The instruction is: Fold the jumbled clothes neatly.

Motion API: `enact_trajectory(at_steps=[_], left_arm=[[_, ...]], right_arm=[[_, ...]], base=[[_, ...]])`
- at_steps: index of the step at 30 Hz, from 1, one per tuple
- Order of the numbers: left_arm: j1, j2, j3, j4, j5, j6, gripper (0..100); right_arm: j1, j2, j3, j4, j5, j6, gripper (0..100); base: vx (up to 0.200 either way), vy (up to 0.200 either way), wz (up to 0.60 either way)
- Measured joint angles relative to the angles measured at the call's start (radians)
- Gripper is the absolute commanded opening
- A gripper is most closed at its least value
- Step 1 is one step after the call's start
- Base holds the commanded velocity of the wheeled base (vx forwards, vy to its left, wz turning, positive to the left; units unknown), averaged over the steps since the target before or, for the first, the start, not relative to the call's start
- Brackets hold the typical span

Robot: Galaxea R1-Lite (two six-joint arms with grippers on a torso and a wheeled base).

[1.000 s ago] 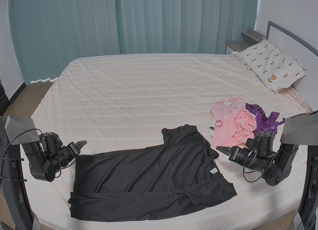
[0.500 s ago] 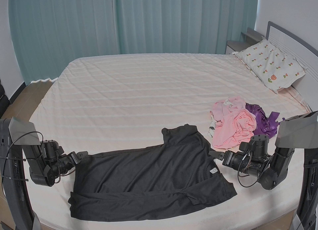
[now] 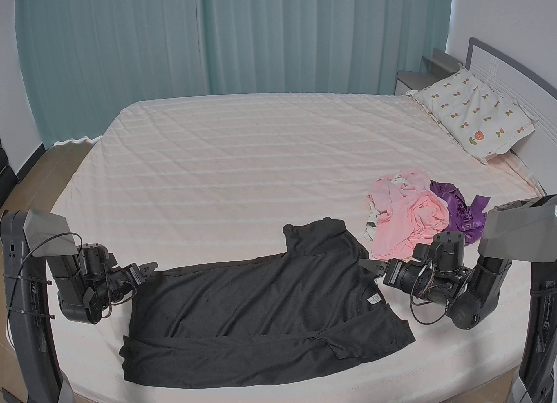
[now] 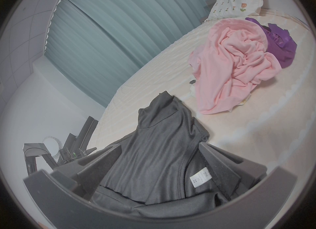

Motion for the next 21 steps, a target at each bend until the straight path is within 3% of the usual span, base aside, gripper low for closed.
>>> enact_trajectory(at_steps=[1,2,11,16,21], left_arm=[[-0.001,0.003,-0.003,0.000,0.002,0.000,100],[-0.003,0.007,-0.007,0.000,0.008,0.000,0],[-0.014,0.033,-0.028,-0.055,0.066,-0.023,0],[-0.018,0.038,-0.027,-0.109,0.135,-0.052,0],[-0.021,0.038,-0.023,-0.135,0.168,-0.076,0]], right_arm=[[0.001,0.000,-0.009,0.006,0.000,0.000,100],[0.004,0.000,-0.025,0.020,-0.001,-0.001,100],[0.016,0.004,-0.210,0.256,-0.003,-0.036,100],[0.019,0.032,-0.364,0.422,-0.020,-0.174,100],[0.019,0.087,-0.521,0.518,-0.046,-0.259,100]], base=[[0.000,0.000,0.00],[0.000,0.000,0.00],[0.000,0.000,0.00],[0.000,0.000,0.00],[0.000,0.000,0.00]])
